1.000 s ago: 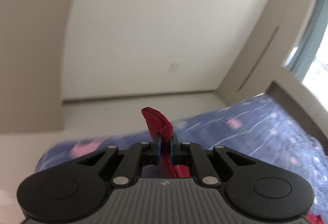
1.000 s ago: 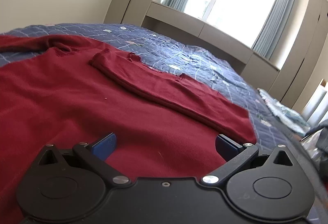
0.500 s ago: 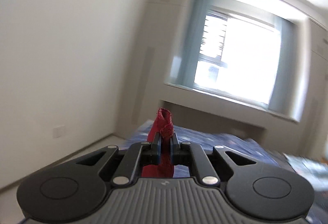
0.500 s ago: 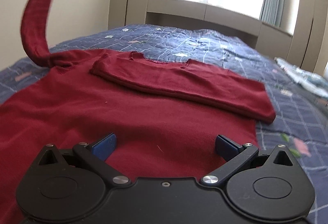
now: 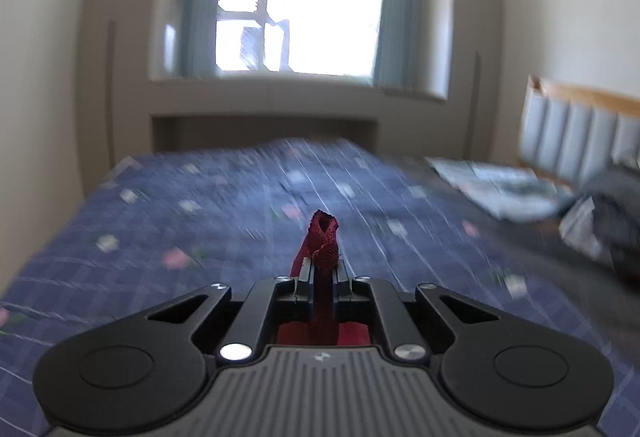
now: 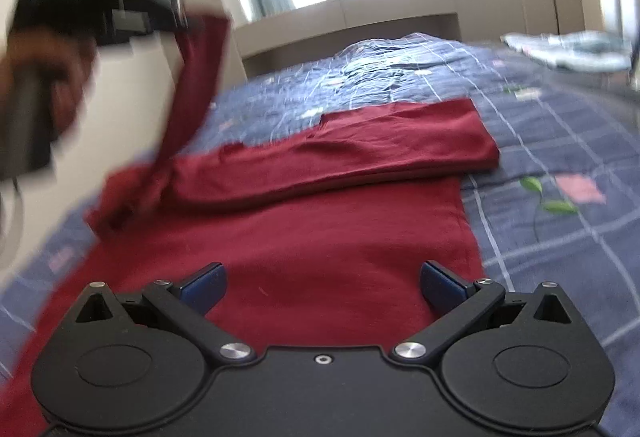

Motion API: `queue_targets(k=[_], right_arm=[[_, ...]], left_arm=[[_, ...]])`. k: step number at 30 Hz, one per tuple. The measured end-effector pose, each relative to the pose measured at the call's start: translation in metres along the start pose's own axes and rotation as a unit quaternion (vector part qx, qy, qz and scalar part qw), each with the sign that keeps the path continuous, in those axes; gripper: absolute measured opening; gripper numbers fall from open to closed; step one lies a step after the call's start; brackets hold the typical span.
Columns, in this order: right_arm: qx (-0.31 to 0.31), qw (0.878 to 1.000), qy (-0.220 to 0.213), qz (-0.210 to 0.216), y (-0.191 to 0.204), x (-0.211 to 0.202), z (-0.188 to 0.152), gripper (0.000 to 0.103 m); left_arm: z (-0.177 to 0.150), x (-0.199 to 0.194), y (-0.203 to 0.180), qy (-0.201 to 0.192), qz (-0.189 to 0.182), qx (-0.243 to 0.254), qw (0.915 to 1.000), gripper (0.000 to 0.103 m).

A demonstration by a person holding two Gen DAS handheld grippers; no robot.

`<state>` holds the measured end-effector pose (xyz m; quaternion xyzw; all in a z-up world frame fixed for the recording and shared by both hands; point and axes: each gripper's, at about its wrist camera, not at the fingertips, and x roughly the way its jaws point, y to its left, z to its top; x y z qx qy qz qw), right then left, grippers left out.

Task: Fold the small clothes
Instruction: 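Lift the cuff with the left tool and fold the sleeve across the body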

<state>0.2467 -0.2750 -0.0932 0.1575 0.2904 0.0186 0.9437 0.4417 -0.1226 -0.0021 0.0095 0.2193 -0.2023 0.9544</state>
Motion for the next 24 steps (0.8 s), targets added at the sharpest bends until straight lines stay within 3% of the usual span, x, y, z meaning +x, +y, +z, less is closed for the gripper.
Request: queue_targets(k=[5,10,14,15,19,24], right_arm=[[0.052,0.998,-0.021,0.005,-0.016,-0.016,-0.004,0.103],[0.048,0.999,-0.026,-0.002,-0.013,-0.022,-0.007,0.103],[0.044,0.999,-0.021,-0.006,-0.012,-0.020,-0.007,0.103],[0.044,0.999,-0.022,-0.005,-0.012,-0.020,-0.007,0.103],[0.047,0.999,-0.021,-0.003,-0.013,-0.019,-0.008,0.103],[0.045,0.999,-0.019,-0.005,-0.015,-0.016,-0.007,0.103]], left_arm=[[-0.042,0.028,-0.016,0.063,-0.041,-0.002,0.9972,0.008],[-0.045,0.019,-0.027,0.093,-0.061,0.005,0.9938,0.012],[-0.038,0.014,-0.024,0.103,-0.076,0.001,0.9917,0.061],[-0.038,0.012,-0.024,0.100,-0.077,0.003,0.9920,0.068],[-0.038,0.005,-0.022,0.095,-0.078,0.015,0.9923,0.083],[-0.038,-0.018,0.000,0.078,-0.030,-0.007,0.9965,0.101]])
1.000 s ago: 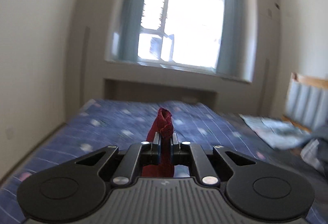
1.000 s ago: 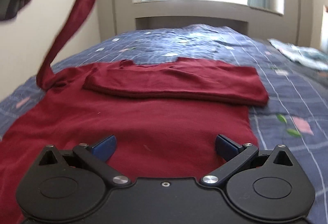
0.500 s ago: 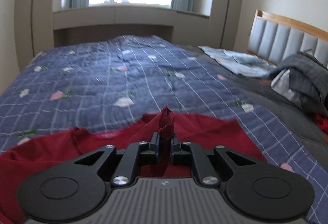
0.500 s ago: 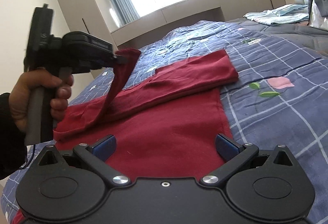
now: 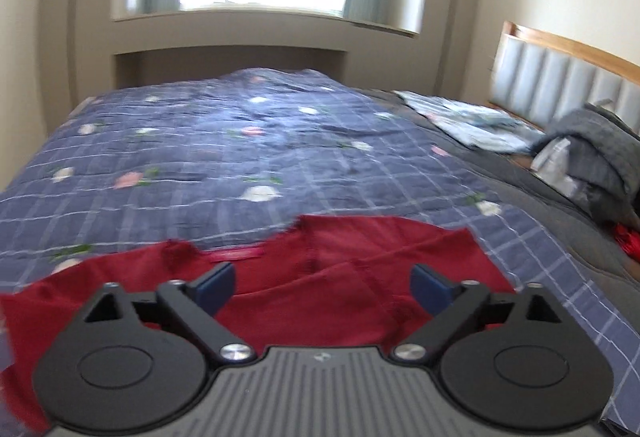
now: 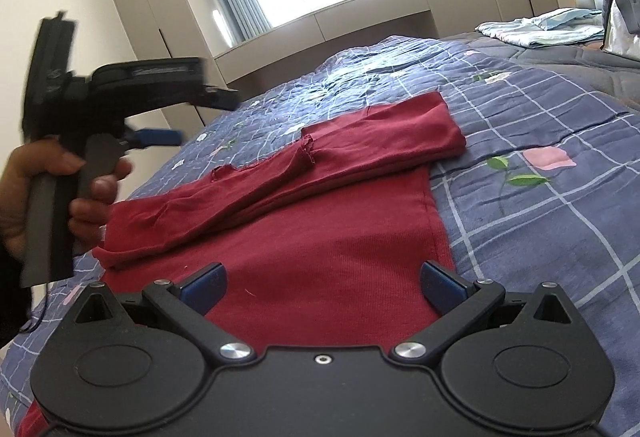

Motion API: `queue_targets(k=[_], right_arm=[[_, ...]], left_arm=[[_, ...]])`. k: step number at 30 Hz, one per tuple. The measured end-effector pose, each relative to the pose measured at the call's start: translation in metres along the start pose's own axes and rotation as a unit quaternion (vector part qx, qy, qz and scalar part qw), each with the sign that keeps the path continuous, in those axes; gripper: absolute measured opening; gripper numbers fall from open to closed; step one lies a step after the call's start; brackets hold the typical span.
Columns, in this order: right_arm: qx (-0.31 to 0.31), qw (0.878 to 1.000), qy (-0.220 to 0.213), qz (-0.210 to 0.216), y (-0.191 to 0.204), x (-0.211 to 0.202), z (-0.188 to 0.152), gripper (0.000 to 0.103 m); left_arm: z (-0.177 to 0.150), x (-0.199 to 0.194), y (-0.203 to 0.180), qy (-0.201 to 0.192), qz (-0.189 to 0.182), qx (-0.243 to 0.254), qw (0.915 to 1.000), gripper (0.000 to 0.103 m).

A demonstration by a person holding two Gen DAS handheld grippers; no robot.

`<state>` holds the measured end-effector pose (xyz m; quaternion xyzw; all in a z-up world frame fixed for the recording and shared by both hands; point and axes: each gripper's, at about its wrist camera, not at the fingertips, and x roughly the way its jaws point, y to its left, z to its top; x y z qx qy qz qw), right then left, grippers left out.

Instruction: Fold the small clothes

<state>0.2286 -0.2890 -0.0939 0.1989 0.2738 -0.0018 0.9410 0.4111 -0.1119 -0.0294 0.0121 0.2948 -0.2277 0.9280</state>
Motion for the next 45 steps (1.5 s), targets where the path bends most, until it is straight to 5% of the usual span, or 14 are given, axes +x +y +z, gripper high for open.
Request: queue_targets(k=[9,20,27,32,41,45], right_arm=[[-0.009,1.000,0.006,-0.006,0.003,0.002,0.000,0.103],[-0.046,0.998,0.033,-0.015,0.015,0.010,0.009,0.102],[-0.116,0.993,0.033,-0.008,0.035,0.041,0.051,0.101],[-0.139,0.989,0.037,-0.026,0.049,0.101,0.097,0.090],[-0.110,0.988,0.100,-0.035,0.041,0.186,0.124,0.068],[-0.131,0.986,0.094,-0.046,0.047,0.190,0.124,0.045]], left_arm=[[-0.040,-0.063,0.073,-0.009,0.111,-0.037,0.9931,0.103],[-0.100,-0.090,0.171,0.047,0.200,-0.061,0.9768,0.103],[-0.111,-0.080,0.196,0.054,0.196,-0.012,0.9790,0.101],[-0.109,-0.070,0.197,0.031,0.189,0.014,0.9813,0.099],[-0.107,-0.057,0.198,0.020,0.166,0.052,0.9846,0.094],[-0.103,-0.052,0.194,0.012,0.141,0.097,0.9852,0.080]])
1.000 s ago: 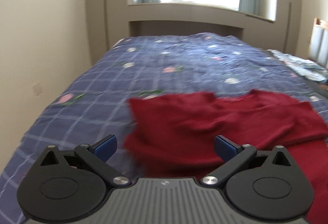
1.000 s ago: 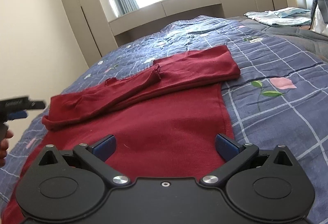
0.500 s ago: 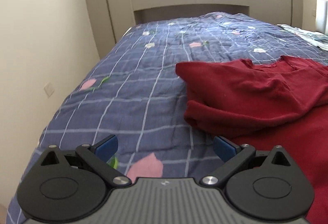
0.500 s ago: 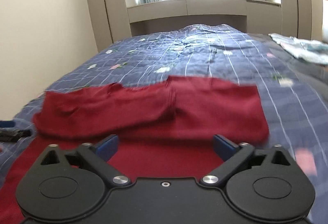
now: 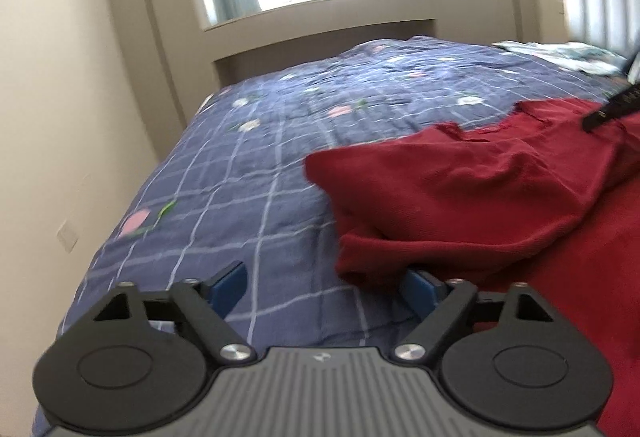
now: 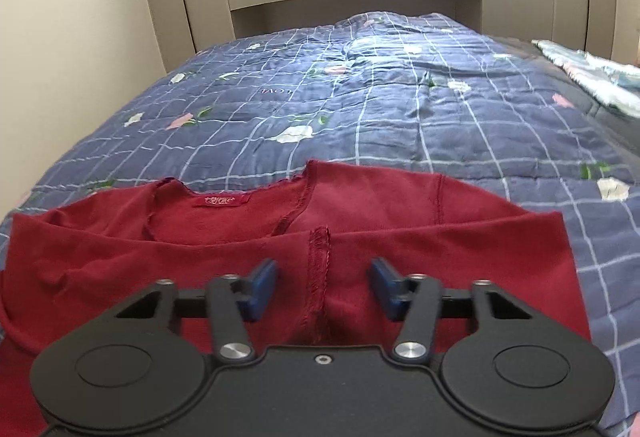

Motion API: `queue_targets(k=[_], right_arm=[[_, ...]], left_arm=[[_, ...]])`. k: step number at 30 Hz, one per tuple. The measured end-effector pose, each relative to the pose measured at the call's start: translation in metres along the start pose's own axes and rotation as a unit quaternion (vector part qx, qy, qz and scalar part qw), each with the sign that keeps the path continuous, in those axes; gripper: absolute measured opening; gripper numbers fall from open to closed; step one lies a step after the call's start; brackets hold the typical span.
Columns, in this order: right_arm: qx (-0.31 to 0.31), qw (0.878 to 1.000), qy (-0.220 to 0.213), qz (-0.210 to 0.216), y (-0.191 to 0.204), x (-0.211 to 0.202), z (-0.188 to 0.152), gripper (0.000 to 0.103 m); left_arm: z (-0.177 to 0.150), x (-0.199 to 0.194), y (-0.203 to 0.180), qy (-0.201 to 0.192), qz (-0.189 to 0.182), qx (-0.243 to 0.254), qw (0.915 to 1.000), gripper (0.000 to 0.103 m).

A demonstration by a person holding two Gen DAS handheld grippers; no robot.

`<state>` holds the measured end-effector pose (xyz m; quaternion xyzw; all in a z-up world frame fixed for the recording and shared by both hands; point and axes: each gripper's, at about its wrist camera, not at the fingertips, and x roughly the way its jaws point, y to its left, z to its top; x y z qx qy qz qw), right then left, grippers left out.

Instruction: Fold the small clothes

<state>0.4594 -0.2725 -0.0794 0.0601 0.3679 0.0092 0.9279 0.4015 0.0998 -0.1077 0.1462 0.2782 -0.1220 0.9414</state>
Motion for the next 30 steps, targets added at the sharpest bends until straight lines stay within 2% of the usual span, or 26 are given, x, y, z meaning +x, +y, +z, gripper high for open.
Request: queue_targets(k=[1,2,3,4,5,8,11,15,20,23,24,26,28,29,30], right_arm=[[-0.001,1.000,0.000,0.002,0.001,0.000,0.000,0.035],[-0.004,1.000,0.002,0.006,0.003,0.000,0.000,0.029],[-0.008,1.000,0.003,0.008,0.005,0.000,-0.001,0.019],[-0.013,1.000,0.003,0.010,0.007,0.000,-0.001,0.012],[-0.015,1.000,0.000,0.012,0.008,-0.002,0.000,0.012],[-0.018,0.999,-0.021,0.018,0.012,-0.012,0.004,0.010],[-0.014,0.999,-0.045,0.021,0.011,-0.028,0.010,0.010],[0.012,0.998,-0.064,0.021,-0.001,-0.049,0.009,0.010],[0.024,1.000,-0.011,0.007,-0.015,-0.031,-0.014,0.010],[0.013,1.000,-0.018,0.002,-0.015,-0.027,-0.026,0.014],[0.006,1.000,-0.020,-0.002,-0.013,-0.028,-0.027,0.017],[-0.007,1.000,-0.023,-0.011,-0.007,-0.031,-0.028,0.032],[-0.022,0.999,-0.028,-0.011,-0.004,-0.035,-0.027,0.059],[-0.030,0.999,-0.032,-0.012,-0.003,-0.038,-0.027,0.065],[-0.038,0.998,-0.037,-0.014,-0.002,-0.040,-0.027,0.073]], left_arm=[[0.002,0.002,-0.002,0.000,-0.007,0.006,1.0000,0.076],[0.004,0.004,-0.003,0.001,-0.019,0.007,0.9998,0.066],[0.007,0.006,-0.003,0.004,-0.032,0.003,0.9995,0.053],[0.009,0.008,-0.003,0.008,-0.045,-0.004,0.9990,0.046],[0.012,0.009,-0.003,0.010,-0.057,-0.012,0.9982,0.032],[0.018,0.010,-0.006,0.008,-0.042,-0.018,0.9989,0.011],[0.022,0.005,-0.003,0.001,-0.038,-0.050,0.9980,0.007],[0.019,-0.010,-0.003,-0.018,-0.028,-0.076,0.9965,0.006],[0.002,-0.010,-0.003,-0.008,0.000,-0.110,0.9938,0.005],[-0.008,-0.004,0.000,0.007,-0.010,-0.138,0.9904,0.005],[-0.011,-0.004,0.003,0.008,-0.018,-0.148,0.9888,0.005],[-0.015,-0.003,0.012,0.014,-0.036,-0.174,0.9840,0.005],[-0.019,-0.004,0.022,0.020,-0.053,-0.206,0.9770,0.019],[-0.021,-0.006,0.025,0.018,-0.061,-0.217,0.9740,0.036],[-0.022,-0.010,0.028,0.011,-0.066,-0.224,0.9722,0.059]])
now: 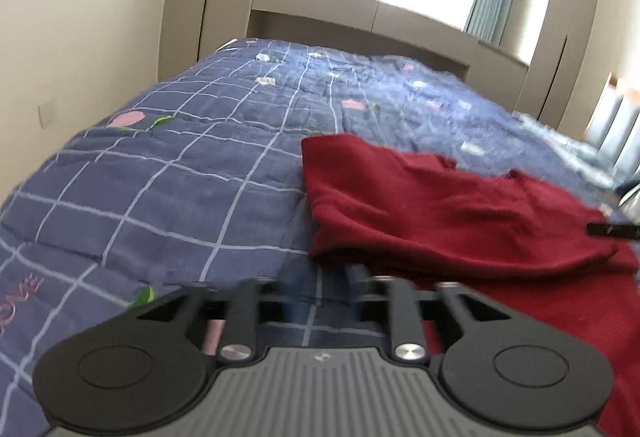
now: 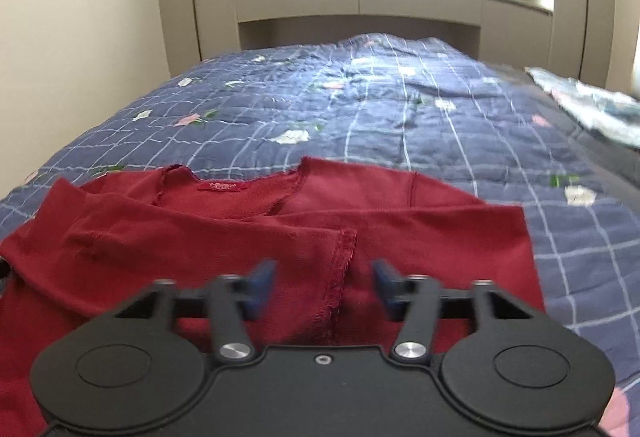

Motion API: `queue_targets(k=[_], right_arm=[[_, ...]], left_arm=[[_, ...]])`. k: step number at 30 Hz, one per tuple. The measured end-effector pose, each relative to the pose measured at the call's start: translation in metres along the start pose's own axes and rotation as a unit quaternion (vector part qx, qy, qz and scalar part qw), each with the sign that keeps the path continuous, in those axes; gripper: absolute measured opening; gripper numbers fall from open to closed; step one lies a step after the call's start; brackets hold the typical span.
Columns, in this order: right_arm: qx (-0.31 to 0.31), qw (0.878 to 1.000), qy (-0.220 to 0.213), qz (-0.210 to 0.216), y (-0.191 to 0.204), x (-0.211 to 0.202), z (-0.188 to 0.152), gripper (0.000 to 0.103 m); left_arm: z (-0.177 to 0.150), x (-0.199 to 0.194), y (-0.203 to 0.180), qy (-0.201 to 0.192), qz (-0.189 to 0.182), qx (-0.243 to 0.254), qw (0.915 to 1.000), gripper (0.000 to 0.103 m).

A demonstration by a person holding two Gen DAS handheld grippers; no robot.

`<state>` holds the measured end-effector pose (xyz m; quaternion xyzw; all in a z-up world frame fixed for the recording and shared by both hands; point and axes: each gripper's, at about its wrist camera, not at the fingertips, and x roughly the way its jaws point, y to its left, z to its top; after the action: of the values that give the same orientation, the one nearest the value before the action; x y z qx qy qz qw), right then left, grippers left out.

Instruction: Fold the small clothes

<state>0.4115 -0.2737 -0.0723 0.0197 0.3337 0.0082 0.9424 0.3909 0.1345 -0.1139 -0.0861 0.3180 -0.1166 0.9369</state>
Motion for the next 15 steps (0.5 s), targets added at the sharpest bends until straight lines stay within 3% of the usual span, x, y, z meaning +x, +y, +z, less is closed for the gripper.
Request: queue_targets(k=[2,5,9,13,15], right_arm=[[-0.013,1.000,-0.007,-0.008,0.002,-0.002,0.000,0.084],[-0.006,1.000,0.001,-0.015,0.002,0.005,-0.006,0.087],[-0.008,1.000,-0.003,-0.030,0.009,0.013,-0.023,0.102],[-0.024,0.999,-0.006,-0.046,0.016,0.014,-0.027,0.102],[-0.012,0.999,-0.004,-0.036,0.011,0.015,-0.027,0.103]], left_arm=[[-0.001,-0.011,0.001,-0.021,-0.004,-0.001,0.9998,0.077],[0.005,-0.014,-0.001,-0.037,-0.017,-0.009,0.9991,0.084],[0.023,0.015,-0.003,-0.011,0.007,-0.055,0.9984,0.083],[0.025,0.045,-0.001,0.025,0.063,-0.071,0.9952,0.077],[0.021,0.045,-0.002,0.022,0.072,-0.063,0.9952,0.077]])
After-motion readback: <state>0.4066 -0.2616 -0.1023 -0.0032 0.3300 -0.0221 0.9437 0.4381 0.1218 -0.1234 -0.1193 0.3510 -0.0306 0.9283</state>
